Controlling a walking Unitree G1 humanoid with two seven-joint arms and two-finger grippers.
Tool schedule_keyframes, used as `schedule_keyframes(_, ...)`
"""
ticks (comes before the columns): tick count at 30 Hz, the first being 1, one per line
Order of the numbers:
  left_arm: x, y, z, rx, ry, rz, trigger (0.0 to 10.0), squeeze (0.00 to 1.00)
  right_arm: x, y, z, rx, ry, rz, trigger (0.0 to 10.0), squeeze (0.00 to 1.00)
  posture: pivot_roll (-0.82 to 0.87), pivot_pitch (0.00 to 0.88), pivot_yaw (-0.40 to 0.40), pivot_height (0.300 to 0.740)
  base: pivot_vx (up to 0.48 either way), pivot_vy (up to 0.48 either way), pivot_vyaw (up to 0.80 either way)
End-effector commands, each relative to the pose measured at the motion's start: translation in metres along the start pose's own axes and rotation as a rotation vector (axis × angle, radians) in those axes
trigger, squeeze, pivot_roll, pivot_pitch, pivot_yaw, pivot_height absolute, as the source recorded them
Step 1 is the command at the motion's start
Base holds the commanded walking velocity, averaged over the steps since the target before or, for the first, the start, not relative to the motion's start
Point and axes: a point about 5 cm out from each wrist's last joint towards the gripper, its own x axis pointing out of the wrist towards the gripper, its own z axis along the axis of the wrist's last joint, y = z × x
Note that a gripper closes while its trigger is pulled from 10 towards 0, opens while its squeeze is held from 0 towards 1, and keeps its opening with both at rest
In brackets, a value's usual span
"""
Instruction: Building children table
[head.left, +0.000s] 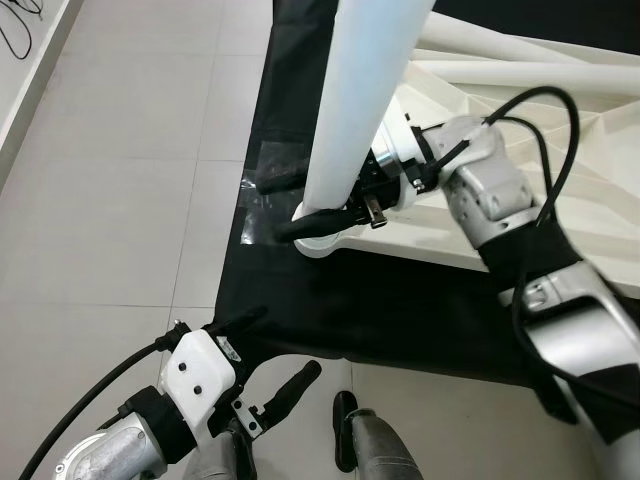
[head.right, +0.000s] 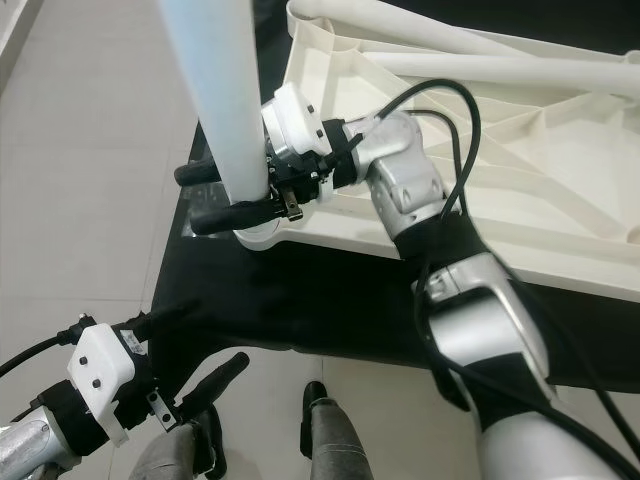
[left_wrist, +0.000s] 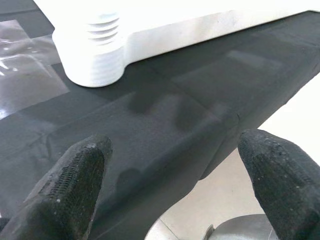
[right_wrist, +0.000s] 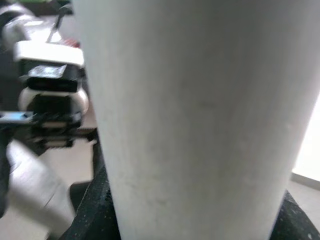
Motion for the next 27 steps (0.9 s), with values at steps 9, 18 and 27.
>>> schedule_keyframes(9,-0.002,-0.002,-0.006,-0.011,0.015,0.001,10.0,0.00,0.009,0.018,-0.047,0.263,0.259,0.195,10.0,0.00,0.04,0.475,-0.060,0.740,0.000,0.000,0.00)
schedule_keyframes(18,-0.002,-0.003,-0.005,-0.011,0.015,0.000,10.0,0.00,0.018,0.011,-0.043,0.308,0.237,0.217,10.0,0.00,0.04,0.479,-0.054,0.740,0.000,0.000,0.00)
schedule_keyframes(27,-0.002,-0.003,-0.005,-0.012,0.015,-0.001,10.0,0.00,0.023,-0.009,-0.037,0.323,0.074,0.094,10.0,0.00,0.05,0.475,-0.054,0.740,0.000,0.000,0.00)
